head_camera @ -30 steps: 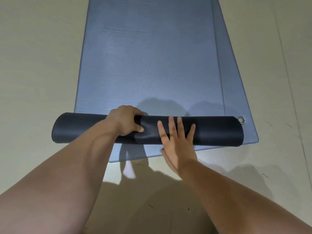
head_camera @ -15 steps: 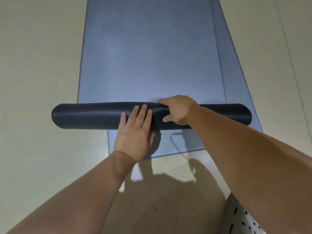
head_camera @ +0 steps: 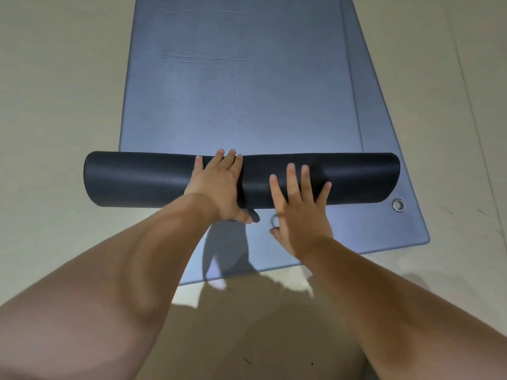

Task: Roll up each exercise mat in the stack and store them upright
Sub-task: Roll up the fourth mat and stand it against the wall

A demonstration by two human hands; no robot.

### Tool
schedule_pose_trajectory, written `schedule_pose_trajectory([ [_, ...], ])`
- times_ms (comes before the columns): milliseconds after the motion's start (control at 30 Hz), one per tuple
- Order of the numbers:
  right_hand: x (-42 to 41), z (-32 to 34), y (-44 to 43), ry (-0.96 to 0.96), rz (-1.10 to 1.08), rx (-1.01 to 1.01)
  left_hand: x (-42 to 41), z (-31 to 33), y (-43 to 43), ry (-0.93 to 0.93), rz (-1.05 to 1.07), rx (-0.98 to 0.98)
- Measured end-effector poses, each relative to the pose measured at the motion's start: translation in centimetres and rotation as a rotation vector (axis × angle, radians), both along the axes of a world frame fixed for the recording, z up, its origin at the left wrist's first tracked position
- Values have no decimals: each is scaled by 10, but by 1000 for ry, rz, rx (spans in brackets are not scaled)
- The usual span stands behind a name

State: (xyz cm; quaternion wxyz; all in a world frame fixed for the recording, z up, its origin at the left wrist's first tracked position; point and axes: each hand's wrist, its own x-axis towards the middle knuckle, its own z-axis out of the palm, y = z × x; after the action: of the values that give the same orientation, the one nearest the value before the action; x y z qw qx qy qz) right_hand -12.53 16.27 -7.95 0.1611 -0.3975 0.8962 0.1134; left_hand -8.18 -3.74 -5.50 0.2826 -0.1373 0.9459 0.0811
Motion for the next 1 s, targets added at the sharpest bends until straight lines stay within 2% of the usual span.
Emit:
schedule_pose_trajectory([
  [100, -23, 1, -17, -7, 4, 55, -16, 7, -7, -7, -22, -61],
  [200, -43, 3, -34, -27, 14, 124, -3, 10, 3, 171, -106, -243],
  [267, -56, 7, -47, -54, 1, 166, 21, 2, 17, 210, -150, -287],
  [433, -74, 8, -59, -46, 10, 213, 53, -32, 20, 102, -150, -194],
  [600, -75, 10, -66, -30, -2, 281, 43, -31, 16, 71, -154, -181],
  [833, -73, 27, -62, -129, -46, 238, 49, -14, 25, 116, -57, -118],
  [1000, -34, 39, -41, -245, -31, 262, 97, -8, 64, 162, 70, -42],
])
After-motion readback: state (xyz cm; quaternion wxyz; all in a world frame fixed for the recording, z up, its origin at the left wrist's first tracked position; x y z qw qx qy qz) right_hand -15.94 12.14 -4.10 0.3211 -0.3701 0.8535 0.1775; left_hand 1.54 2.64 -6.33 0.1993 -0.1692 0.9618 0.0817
